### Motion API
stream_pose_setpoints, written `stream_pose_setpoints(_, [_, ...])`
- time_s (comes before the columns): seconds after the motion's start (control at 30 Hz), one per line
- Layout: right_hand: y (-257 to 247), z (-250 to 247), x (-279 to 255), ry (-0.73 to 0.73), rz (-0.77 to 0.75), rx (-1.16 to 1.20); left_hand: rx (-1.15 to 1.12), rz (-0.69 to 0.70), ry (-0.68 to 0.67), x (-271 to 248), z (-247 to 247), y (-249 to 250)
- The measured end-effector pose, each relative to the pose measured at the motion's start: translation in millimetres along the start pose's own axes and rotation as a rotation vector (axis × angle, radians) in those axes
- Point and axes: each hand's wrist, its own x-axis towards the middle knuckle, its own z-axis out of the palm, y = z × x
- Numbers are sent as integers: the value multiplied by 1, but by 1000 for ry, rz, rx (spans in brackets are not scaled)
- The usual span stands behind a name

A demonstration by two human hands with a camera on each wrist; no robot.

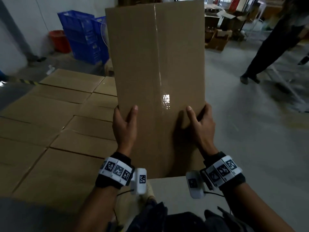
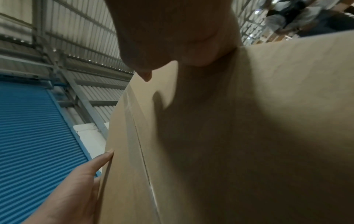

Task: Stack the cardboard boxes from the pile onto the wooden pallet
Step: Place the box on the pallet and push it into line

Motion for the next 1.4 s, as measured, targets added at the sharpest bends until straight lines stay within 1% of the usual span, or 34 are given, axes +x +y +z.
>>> stream_pose_setpoints(0.13, [8, 33, 107, -3, -28, -12, -48, -20, 33, 84, 62, -17])
stream_pose_setpoints(0.23, [5, 61, 181, -12, -40, -17, -67, -19, 76, 147, 95, -18])
stream_pose_setpoints(0.33, [6, 88, 242, -29, -65, 0, -88, 8, 95, 202, 123, -21])
stream_pose_setpoints(0.47, [15, 119, 309, -48, -83, 29, -63, 48, 160, 264, 153, -27])
stream_pose_setpoints(0.6, [33, 157, 382, -130, -96, 70, -33, 88, 244, 325, 186, -42])
stream_pose_setpoints(0.73, [59, 195, 466, -197, -115, 114, 22, 106, 360, 382, 231, -61])
stream_pose_setpoints(0.83, [78, 218, 531, -257, -121, 158, 72, 112, 434, 426, 270, -74])
stream_pose_setpoints(0.97, [92, 234, 613, -328, -99, 203, 134, 53, 502, 474, 323, -66])
stream_pose_setpoints(1.0, [93, 238, 631, -349, -98, 209, 161, 57, 522, 484, 332, -64])
stream_pose_setpoints(1.07, [96, 250, 662, -395, -92, 221, 200, 77, 542, 502, 345, -64])
stream_pose_setpoints(1.17, [102, 272, 694, -448, -93, 230, 209, 59, 587, 523, 352, -71])
stream_pose_setpoints(1.3, [105, 307, 720, -509, -103, 237, 212, 11, 650, 542, 355, -76])
stream_pose_setpoints(1.4, [100, 331, 734, -550, -121, 262, 202, 21, 690, 557, 353, -78])
